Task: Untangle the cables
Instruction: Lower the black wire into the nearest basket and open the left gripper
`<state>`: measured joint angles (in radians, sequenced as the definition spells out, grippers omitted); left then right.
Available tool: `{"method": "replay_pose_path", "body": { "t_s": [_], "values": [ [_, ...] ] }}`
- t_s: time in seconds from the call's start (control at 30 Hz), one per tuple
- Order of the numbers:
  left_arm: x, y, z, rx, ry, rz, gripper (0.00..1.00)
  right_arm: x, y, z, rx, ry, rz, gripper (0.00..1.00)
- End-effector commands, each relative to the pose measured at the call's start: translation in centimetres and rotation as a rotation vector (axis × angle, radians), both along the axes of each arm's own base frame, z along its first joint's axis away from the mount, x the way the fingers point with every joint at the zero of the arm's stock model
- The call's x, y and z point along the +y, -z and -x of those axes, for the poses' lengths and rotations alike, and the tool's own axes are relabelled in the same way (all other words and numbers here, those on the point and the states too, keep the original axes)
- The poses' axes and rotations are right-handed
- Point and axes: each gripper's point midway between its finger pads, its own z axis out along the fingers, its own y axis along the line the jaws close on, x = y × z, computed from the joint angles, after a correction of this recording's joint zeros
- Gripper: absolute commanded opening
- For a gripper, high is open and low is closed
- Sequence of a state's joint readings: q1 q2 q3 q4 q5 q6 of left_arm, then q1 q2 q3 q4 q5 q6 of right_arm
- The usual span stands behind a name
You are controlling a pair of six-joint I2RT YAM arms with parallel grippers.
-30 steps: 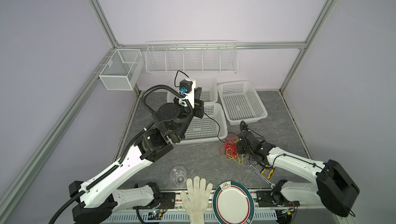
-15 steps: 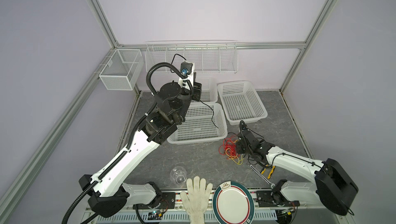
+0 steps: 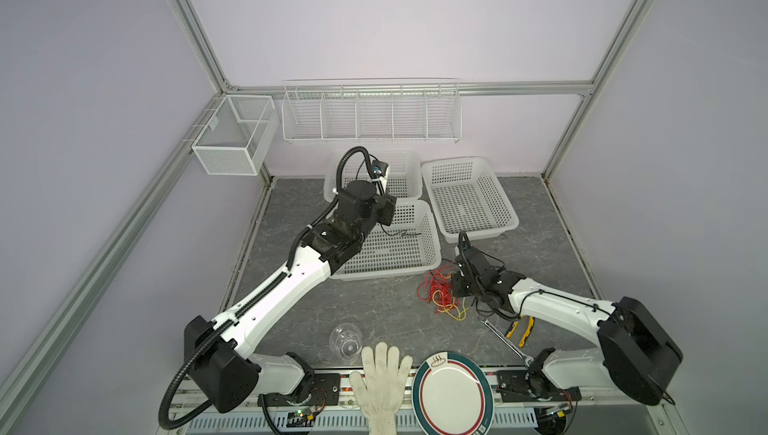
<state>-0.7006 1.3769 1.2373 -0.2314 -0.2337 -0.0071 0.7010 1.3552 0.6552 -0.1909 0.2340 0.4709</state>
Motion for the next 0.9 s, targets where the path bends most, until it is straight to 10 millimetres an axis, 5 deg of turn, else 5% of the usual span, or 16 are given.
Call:
{"method": "replay_pose_path", "body": {
  "t_s": [0.0,0.2,0.43,0.63,0.77,0.87],
  "values": [
    [-1.1,4.9,0.4,0.128,0.036,-0.003,0.00,1.3,-0.3,0.2,0.015,-0.052,-0.033,0.09],
    [0.4,13.2,-0.4,0.297,-0.117,-0.068,0.00,1.5,-1.7,-0.1,-0.001,-0.057,-0.026,0.09],
    [0.6,17.2,-0.3,0.407,-0.158,-0.113,0.00,1.8,-2.6,-0.2,-0.014,-0.054,-0.035,0.13],
    [0.4,17.6,0.2,0.436,-0.144,-0.109,0.57,2.2,-3.4,-0.2,-0.019,-0.062,-0.040,0.22],
    [0.2,16.5,0.8,0.420,-0.132,-0.098,0.83,2.2,-4.5,-0.4,-0.039,-0.061,-0.050,0.38],
    [0.0,15.0,1.3,0.380,-0.120,-0.096,0.92,2.2,-5.3,-0.6,-0.053,-0.060,-0.051,0.55]
  ]
}}
